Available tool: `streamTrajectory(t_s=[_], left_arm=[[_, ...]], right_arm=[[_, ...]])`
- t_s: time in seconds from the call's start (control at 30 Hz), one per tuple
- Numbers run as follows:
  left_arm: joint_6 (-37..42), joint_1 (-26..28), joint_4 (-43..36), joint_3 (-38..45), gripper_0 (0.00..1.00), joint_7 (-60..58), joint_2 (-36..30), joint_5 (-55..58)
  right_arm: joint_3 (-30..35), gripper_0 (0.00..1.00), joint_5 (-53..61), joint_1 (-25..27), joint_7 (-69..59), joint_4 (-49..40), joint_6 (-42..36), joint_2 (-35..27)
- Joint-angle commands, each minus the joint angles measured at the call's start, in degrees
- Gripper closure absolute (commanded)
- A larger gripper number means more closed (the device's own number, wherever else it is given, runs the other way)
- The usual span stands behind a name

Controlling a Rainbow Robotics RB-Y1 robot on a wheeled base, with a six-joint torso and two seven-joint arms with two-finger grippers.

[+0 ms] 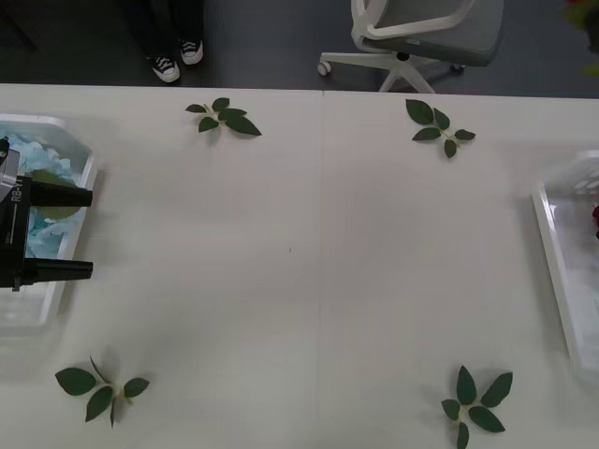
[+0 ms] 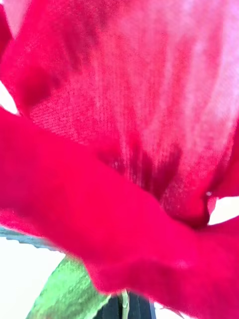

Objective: Put the red flowers into the right box and the blue flowers into the left box

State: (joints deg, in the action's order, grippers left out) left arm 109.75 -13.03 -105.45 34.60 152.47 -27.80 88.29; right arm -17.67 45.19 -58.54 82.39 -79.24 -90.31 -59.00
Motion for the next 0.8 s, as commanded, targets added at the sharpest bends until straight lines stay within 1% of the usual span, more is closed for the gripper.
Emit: streamTrajectory(t_s=[0.03,0.1,0.13,0.2,0.23,0.3,0.33,0.4,0.43,0.5,0.53,0.6,0.7,0.8], left_arm=[[0.12,-0.51,-0.81,0.55,0.00,2.04,-2.00,0.74],[0.12,-0.51,-0.81,0.55,0.00,2.04,-2.00,0.74],[0.12,-0.51,-0.81,0.55,0.00,2.04,-2.00,0.74],[0.12,-0.51,-0.81,0.55,0.00,2.04,-2.00,0.74],[0.12,-0.51,-0.81,0.55,0.00,2.04,-2.00,0.74],[0.12,-0.51,-0.81,0.55,0.00,2.04,-2.00,0.74],[0.12,-0.51,-0.81,0.55,0.00,2.04,-2.00,0.74],[0.12,-0.51,-0.81,0.55,0.00,2.04,-2.00,0.74],[0.12,-0.51,-0.81,0.55,0.00,2.04,-2.00,0.74],[0.12,-0.51,-0.81,0.55,0.00,2.04,-2.00,0.74],[0.12,-0.51,-0.81,0.55,0.00,2.04,-2.00,0.74],[0.12,-0.51,-0.81,0.55,0.00,2.04,-2.00,0.74],[0.12,-0.51,-0.81,0.55,0.00,2.04,-2.00,0.74],[0.12,-0.51,-0.81,0.55,0.00,2.04,-2.00,0.74]], right_arm=[[-0.09,1.00,2.97,5.89,-9.35,-5.83,2.15,-7.97],[0.88,1.00,4.38,12.48,-11.72,-9.96,4.70,-13.07],[1.32,1.00,5.08,14.50,-12.08,-11.02,5.76,-14.48],[4.66,1.00,8.25,22.59,-13.04,-13.74,9.27,-18.87],[5.71,1.00,8.86,24.79,-12.96,-14.27,9.98,-19.66],[10.99,1.00,10.53,33.75,-13.31,-16.56,11.56,-21.16],[12.66,1.00,10.44,36.39,-13.48,-17.43,11.82,-21.24],[18.72,1.00,9.30,45.88,-15.68,-20.95,13.14,-21.16],[20.22,1.00,8.86,48.34,-16.21,-21.83,13.58,-21.16],[25.14,1.00,7.01,57.13,-18.05,-24.64,15.78,-20.98],[26.10,1.00,6.66,58.89,-18.40,-25.26,16.39,-20.89],[29.00,1.00,6.40,63.99,-18.76,-25.96,18.24,-20.54],[30.32,1.00,6.49,66.71,-18.93,-25.70,19.12,-20.54],[30.23,1.00,6.93,66.89,-19.72,-24.64,19.03,-20.28]])
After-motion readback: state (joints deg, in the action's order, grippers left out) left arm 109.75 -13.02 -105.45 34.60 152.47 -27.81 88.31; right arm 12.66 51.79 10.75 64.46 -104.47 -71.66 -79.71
